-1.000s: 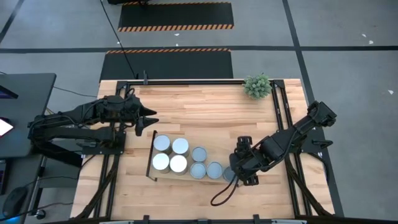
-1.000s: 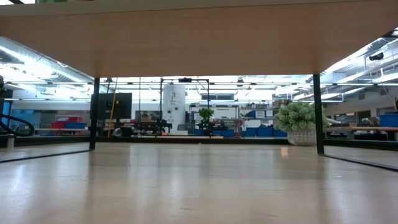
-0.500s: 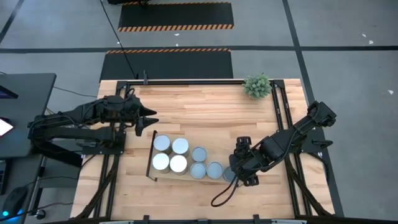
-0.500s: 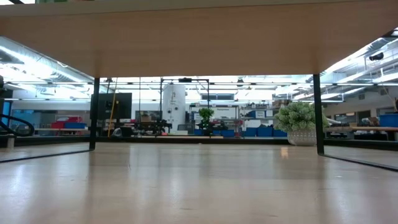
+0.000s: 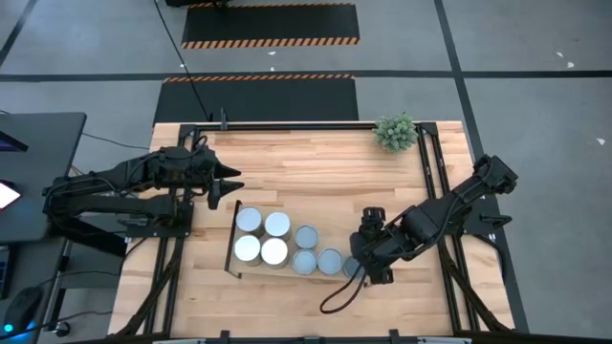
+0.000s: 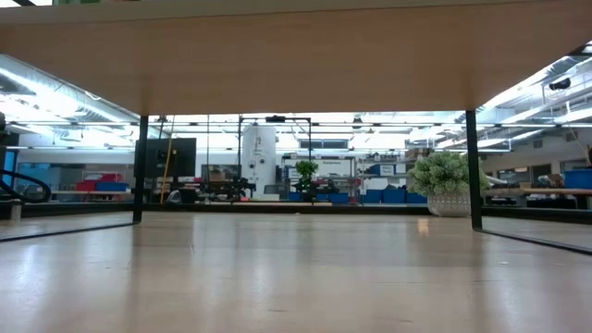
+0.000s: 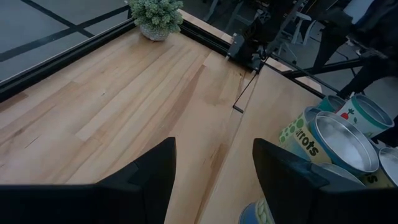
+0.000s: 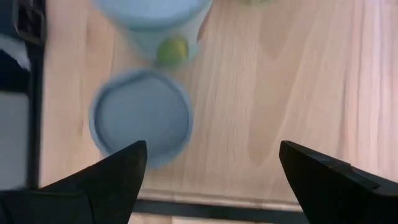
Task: Pick and place cans onto a shelf
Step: Put the blue canned on the shelf
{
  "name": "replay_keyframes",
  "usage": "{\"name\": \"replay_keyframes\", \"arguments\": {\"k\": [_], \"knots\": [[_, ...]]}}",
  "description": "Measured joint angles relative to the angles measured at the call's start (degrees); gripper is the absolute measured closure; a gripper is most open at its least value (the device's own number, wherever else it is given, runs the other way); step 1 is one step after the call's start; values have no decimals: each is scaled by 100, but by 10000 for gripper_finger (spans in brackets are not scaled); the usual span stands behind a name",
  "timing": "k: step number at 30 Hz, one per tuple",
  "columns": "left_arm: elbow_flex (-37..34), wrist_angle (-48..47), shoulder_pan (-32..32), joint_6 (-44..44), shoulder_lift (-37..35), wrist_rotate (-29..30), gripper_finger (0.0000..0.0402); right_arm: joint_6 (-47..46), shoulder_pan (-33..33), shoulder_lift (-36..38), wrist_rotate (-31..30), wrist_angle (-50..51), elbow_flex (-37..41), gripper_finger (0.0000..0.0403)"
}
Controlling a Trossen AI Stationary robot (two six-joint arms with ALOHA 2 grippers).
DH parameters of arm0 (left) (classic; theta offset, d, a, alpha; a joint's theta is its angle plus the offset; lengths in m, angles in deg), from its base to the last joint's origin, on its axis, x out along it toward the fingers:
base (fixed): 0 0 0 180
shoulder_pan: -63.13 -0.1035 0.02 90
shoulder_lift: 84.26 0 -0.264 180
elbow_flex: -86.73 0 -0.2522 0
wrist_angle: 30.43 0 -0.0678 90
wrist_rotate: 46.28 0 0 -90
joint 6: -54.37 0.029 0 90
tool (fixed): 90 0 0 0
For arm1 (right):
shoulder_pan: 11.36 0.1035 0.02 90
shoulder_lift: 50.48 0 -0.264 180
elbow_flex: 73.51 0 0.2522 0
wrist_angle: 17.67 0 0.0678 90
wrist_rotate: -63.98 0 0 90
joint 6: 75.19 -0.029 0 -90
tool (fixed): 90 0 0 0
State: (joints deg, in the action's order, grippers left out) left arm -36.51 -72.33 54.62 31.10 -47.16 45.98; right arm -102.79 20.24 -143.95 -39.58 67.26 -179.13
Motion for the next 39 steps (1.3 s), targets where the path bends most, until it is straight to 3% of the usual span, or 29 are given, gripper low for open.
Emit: {"name": "replay_keyframes", "arguments": {"k": [7,39], "knots": [[0,0,0,59,0,0,182,124,60,-11,281,150,207,29],[0,2,0,33,0,-1,182,423,39,-26,104,-237,354,29]]}}
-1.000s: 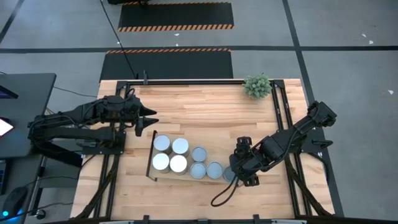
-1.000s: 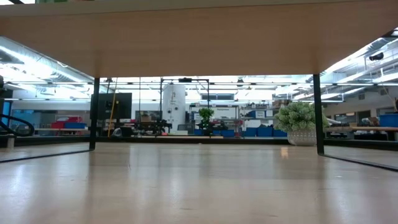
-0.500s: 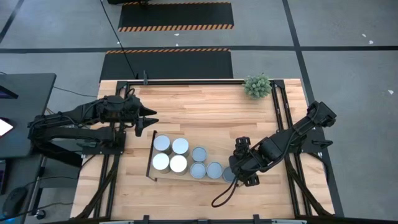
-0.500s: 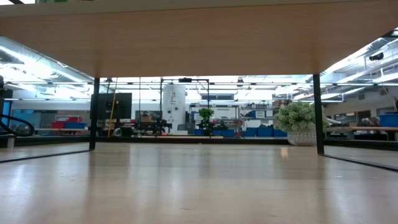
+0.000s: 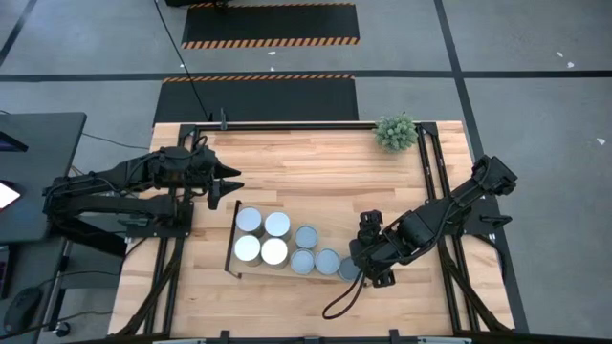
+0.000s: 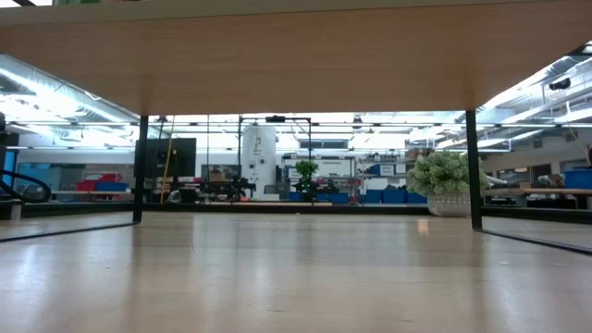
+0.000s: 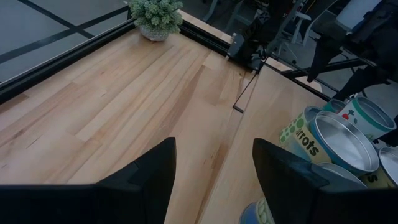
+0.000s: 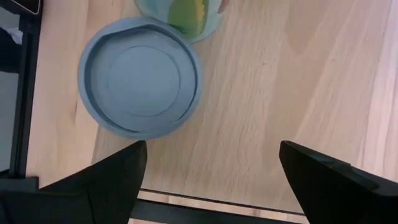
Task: Pick and place cans onto a shelf
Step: Put the blue canned on the shelf, then return to Home Position
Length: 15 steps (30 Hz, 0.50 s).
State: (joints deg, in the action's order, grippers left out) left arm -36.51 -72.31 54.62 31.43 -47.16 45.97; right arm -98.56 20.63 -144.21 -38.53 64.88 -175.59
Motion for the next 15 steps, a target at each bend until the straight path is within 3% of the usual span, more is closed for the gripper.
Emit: {"name": "replay_keyframes", "arguments": {"k": [9,15], "knots": [[0,0,0,-78,-16,-103,182,-521,-112,54,-239,765,-292,29],[0,-66,0,121,-164,-71,196,-1668,-44,654,-1399,526,-332,30]]}}
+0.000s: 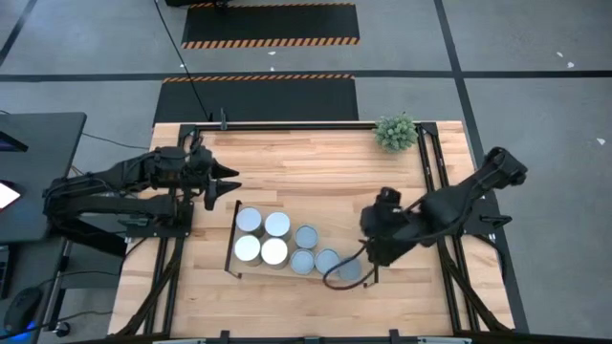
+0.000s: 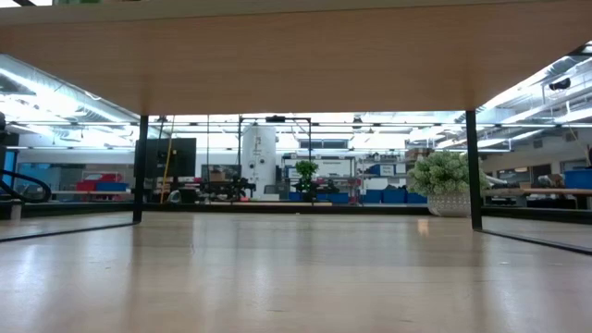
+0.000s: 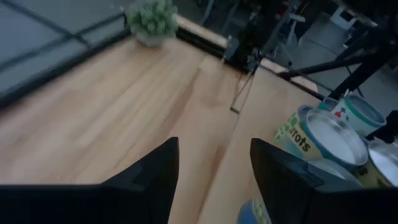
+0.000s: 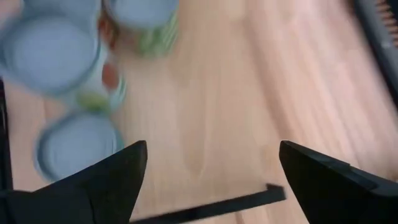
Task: Pick and place cans onto a shelf
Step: Return to Home Position
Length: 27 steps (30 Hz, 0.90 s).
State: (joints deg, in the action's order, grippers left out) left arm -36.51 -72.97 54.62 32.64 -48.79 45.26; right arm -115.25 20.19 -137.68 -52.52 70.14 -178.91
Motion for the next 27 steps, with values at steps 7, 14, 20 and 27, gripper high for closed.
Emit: {"name": "replay_keyframes", "arguments": {"k": [7,14,20,27], "knots": [[2,126,2,507,-486,364,233,-783,225,787,-1060,-748,676,85],[-425,506,0,506,-1092,287,269,-842,222,1368,-1551,-1823,1709,196],[-1112,1095,0,193,-1747,379,298,-939,95,2020,-1559,-2778,2745,288],[-1602,1243,0,-200,-2498,516,341,-700,-148,3088,-1548,-4401,4128,394]]}}
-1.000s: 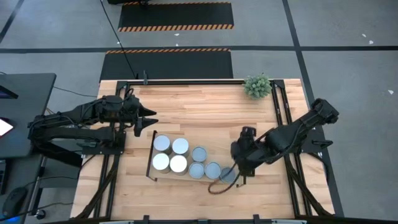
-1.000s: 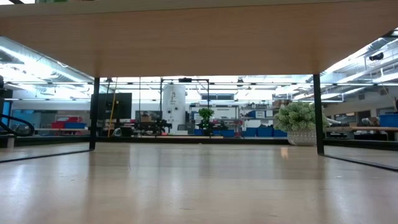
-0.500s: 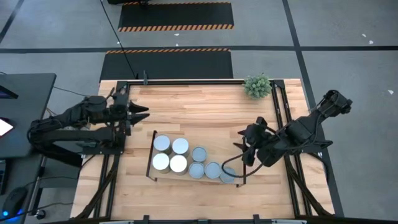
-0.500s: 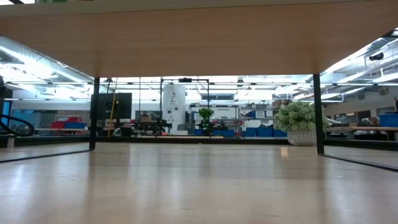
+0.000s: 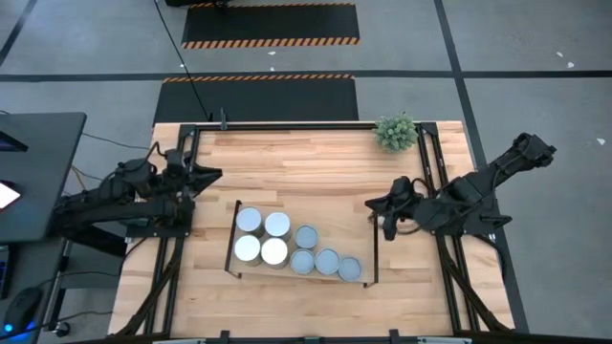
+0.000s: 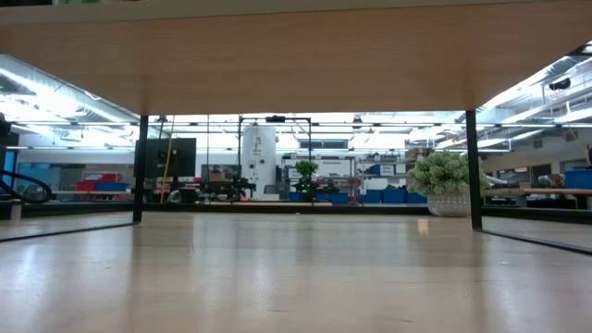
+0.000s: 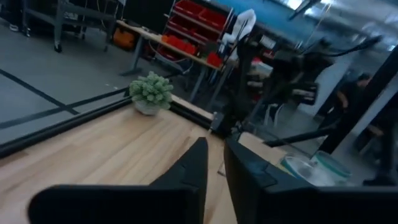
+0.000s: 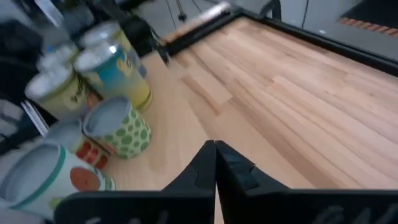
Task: Pick and place cans onto a shelf
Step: Return to Home Position
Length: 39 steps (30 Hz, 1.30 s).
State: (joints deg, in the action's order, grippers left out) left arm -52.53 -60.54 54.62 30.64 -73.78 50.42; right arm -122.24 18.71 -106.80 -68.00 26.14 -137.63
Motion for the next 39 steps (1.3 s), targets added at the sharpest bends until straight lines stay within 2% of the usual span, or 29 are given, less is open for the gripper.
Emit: {"name": "replay_keyframes", "arguments": {"k": [9,16,25,31,39], "knots": [[-538,278,0,-478,-783,109,396,210,-395,1242,147,-1339,1311,398],[-966,565,0,-793,-1035,360,395,217,-510,2186,-45,-1817,2068,400],[-1666,1687,0,-1023,-1027,359,399,364,-951,3146,-60,-2395,2849,401],[-2305,2477,0,-1379,-1025,296,399,575,-1342,3727,108,-3109,3476,402],[-2520,2645,-7,-1364,-1025,420,399,461,-1924,4698,327,-3170,4144,402]]}}
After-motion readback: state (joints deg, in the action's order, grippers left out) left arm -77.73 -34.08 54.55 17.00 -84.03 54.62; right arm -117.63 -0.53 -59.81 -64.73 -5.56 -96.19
